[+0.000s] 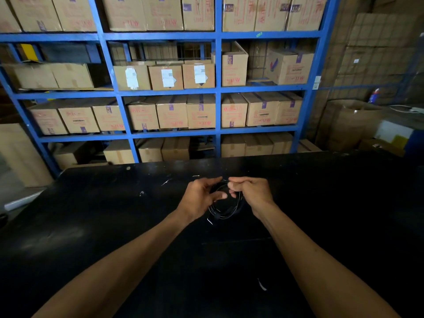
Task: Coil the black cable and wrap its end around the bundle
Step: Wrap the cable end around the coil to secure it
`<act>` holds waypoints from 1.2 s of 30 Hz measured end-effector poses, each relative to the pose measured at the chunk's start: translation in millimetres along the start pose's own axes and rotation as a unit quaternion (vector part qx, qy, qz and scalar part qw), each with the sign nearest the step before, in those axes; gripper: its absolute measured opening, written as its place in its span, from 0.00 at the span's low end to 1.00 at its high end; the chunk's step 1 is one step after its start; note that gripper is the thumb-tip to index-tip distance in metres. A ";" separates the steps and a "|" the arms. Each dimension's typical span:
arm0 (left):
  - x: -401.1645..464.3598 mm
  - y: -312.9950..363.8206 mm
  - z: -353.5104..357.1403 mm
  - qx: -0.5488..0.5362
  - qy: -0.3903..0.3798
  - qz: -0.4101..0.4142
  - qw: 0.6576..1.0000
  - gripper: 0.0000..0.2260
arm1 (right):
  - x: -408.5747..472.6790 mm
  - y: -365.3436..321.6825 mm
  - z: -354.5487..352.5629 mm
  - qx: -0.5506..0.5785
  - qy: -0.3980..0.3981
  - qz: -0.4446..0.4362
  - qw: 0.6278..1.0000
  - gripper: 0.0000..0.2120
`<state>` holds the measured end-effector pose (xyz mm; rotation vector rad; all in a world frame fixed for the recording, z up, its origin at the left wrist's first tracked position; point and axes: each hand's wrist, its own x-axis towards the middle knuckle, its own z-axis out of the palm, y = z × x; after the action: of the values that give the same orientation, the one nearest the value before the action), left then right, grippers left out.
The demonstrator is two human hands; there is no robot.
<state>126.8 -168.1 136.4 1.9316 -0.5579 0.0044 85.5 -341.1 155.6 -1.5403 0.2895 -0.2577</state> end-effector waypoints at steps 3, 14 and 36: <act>-2.7 -1.4 5.6 0.102 0.081 0.076 0.989 0.17 | -1.8 2.4 -3.1 -0.005 -0.026 -0.013 1.000 0.08; -6.3 -1.4 31.7 -0.116 -0.035 -0.126 0.985 0.06 | -6.0 41.7 -30.3 -0.243 -0.023 -0.150 0.958 0.09; -5.5 -64.9 93.4 -0.338 0.121 -0.322 0.876 0.05 | -0.9 118.4 -71.2 -0.126 0.014 0.092 0.988 0.09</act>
<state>123.6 -226.8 38.9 1.3094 0.2606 -0.3290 58.2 -405.7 36.7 -1.7475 0.4997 -0.0989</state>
